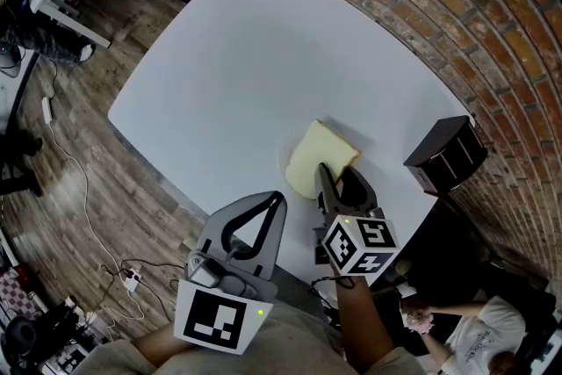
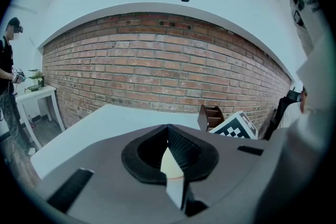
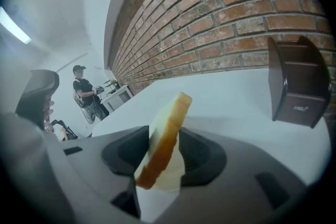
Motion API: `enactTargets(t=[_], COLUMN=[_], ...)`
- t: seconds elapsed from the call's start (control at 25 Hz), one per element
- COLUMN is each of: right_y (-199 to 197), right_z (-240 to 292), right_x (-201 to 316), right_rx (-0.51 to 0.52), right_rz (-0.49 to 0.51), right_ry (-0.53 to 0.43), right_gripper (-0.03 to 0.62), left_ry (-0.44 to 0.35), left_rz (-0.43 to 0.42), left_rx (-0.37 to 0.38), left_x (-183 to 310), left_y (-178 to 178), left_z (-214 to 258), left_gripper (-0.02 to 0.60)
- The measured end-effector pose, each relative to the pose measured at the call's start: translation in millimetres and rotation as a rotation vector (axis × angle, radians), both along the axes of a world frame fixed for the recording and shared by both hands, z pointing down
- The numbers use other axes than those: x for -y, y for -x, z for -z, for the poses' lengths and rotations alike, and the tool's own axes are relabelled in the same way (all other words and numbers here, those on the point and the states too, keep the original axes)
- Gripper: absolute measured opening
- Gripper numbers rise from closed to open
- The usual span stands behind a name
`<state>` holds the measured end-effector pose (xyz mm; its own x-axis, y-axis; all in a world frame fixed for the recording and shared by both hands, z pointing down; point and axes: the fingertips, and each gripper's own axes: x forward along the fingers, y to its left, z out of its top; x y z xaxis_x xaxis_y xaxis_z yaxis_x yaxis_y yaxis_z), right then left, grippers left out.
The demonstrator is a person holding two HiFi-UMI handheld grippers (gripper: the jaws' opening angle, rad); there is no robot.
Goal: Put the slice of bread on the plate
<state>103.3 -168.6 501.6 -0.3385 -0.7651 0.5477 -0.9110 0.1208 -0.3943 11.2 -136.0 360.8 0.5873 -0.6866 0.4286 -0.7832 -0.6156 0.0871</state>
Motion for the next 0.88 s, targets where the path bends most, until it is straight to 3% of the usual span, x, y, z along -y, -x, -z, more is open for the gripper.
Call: enactTargets(t=[0.24,0.32,0.88], right_y=[-9,-10,-16], right_z=[-7,-11,-26], right_x=[0,-1,-5], right_rx=[-0.029,-0.043,-0.094], right_rz=[-0.033,-0.031,-0.063], right_ry=[0.024,0.038,0.089], right_gripper=[0.187,0.242,0.261], left_ry=[0.000,-0.004,0.000], left_rz=[-0.005,-0.007,-0.012], left_rx=[0.002,0.001,-0.003], left_x=[0,-1,1], left_y=[-1,-1,0], left_z=[1,1,1], left_gripper=[0.009,0.008,0.008])
